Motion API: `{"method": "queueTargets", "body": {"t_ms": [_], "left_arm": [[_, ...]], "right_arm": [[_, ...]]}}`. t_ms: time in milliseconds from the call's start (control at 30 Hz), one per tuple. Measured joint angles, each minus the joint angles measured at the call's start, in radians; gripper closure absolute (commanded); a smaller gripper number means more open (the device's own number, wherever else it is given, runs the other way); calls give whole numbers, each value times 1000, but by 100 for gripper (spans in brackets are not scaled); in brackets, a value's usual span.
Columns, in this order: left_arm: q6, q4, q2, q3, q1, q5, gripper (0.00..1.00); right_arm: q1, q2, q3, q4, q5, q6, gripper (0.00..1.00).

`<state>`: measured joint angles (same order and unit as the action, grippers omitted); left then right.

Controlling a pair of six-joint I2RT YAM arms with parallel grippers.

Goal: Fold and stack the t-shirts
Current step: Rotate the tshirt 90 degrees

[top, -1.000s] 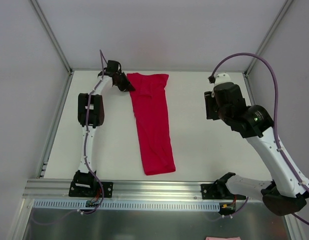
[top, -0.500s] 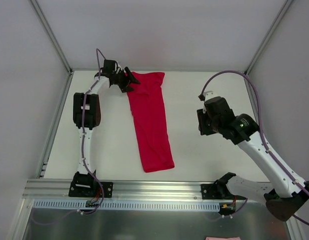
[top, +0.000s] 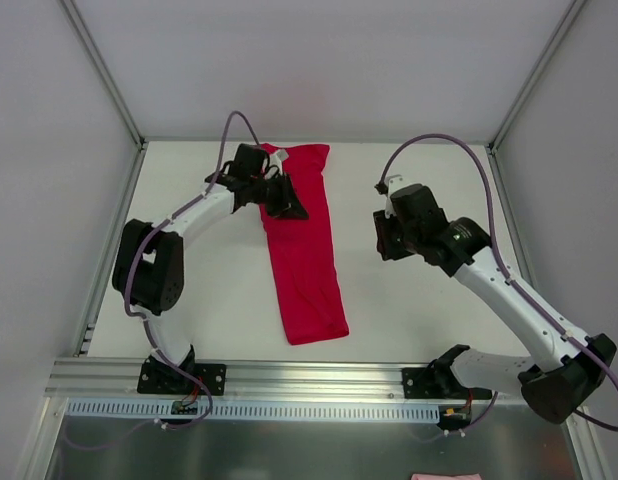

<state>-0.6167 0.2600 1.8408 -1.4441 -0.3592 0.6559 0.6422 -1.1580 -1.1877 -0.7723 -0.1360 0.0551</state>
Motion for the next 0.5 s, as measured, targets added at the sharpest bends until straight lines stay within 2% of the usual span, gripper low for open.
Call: {"method": "queueTargets", "body": {"t_ms": [33, 267, 500], "left_arm": [[7, 15, -20, 43, -18, -22, 100], [2, 113, -108, 385, -68, -152, 100], [-31, 148, -280, 496, -157, -232, 100]], "right_arm": [[0, -9, -10, 0, -2, 9, 68], [-10, -35, -109, 6, -27, 60, 68], [-27, -111, -138, 10, -13, 85, 69]]}}
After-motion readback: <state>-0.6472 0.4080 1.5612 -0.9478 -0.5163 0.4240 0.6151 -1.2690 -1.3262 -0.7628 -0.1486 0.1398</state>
